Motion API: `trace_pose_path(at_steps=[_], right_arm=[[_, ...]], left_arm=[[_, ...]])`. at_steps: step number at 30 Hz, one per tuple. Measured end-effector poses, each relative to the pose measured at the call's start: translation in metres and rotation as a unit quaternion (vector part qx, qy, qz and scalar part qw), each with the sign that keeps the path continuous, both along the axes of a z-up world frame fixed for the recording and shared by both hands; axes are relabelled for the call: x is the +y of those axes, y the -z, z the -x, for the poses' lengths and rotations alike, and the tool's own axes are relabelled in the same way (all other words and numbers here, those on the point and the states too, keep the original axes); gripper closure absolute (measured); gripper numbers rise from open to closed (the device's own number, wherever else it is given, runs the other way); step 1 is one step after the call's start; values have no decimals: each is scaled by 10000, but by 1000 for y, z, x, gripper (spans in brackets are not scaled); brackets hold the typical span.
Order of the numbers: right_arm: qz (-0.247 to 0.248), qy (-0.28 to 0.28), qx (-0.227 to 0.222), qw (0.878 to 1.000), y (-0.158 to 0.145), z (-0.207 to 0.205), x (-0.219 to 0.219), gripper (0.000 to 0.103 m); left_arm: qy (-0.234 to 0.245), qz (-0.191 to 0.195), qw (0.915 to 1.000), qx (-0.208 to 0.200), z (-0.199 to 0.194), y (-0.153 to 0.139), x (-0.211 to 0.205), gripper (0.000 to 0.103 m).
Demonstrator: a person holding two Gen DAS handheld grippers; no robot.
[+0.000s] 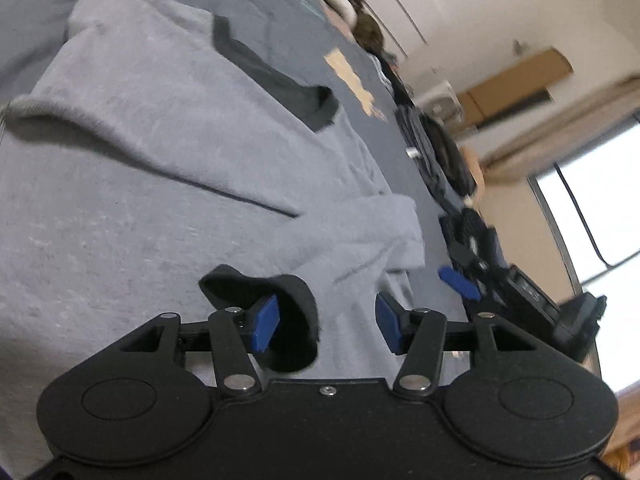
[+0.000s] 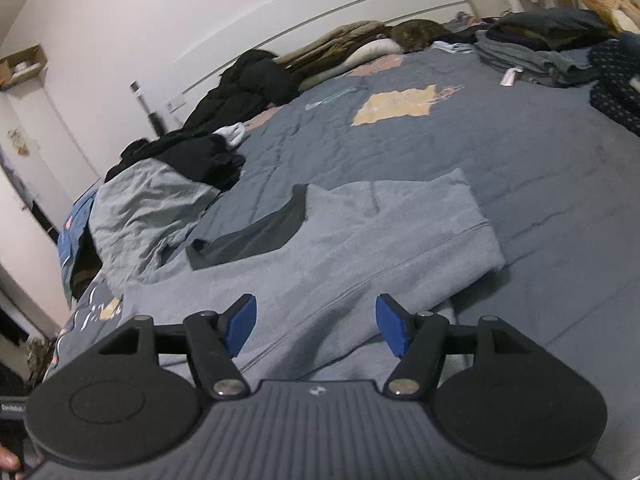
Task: Fold clothes
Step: 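Fold the held sleeve across the sweatshirt body with the left gripper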
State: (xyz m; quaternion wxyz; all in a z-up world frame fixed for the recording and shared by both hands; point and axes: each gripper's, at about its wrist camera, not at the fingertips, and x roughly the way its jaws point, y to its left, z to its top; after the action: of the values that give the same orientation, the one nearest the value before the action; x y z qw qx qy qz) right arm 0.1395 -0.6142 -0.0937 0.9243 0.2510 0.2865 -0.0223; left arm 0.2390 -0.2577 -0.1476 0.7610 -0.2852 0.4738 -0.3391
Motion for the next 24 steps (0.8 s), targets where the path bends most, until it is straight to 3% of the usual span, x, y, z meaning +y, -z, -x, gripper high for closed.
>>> trace_pose_path(at_steps=[2, 3, 7, 12, 15, 18, 20, 22, 24], right_arm=[[-59, 96, 22, 9999, 1, 0, -5, 38], [-85, 140, 31, 9999, 2, 0, -8, 37], [-180, 312, 65, 9993, 4, 1, -18, 37], [-269, 406, 70, 9988, 4, 1, -26, 37], [-271, 392, 86, 9988, 5, 1, -26, 37], [-265, 307, 114, 9991, 5, 0, -23, 37], [-223, 235, 132, 9994, 5, -2, -22, 37], [-168, 203, 170, 9995, 6, -3, -20, 37], [-125, 203, 186, 9995, 8, -3, -21, 36]], left_arm=[[-39, -92, 9999, -46, -1, 4, -6, 98], [27, -229, 9996, -135, -2, 3, -10, 101], [336, -485, 9945, -867, -4, -30, -4, 101], [680, -1079, 9700, -2070, -8, -94, 16, 101], [1507, -1957, 9446, -2163, 2, -89, -3, 101], [2112, -2354, 9338, -1671, 18, -57, -14, 97], [2018, -2420, 9383, -1427, 25, -39, -13, 89], [1629, -2141, 9557, -1194, 27, -29, -3, 65], [1238, -1804, 9700, -1058, 23, -26, 7, 59]])
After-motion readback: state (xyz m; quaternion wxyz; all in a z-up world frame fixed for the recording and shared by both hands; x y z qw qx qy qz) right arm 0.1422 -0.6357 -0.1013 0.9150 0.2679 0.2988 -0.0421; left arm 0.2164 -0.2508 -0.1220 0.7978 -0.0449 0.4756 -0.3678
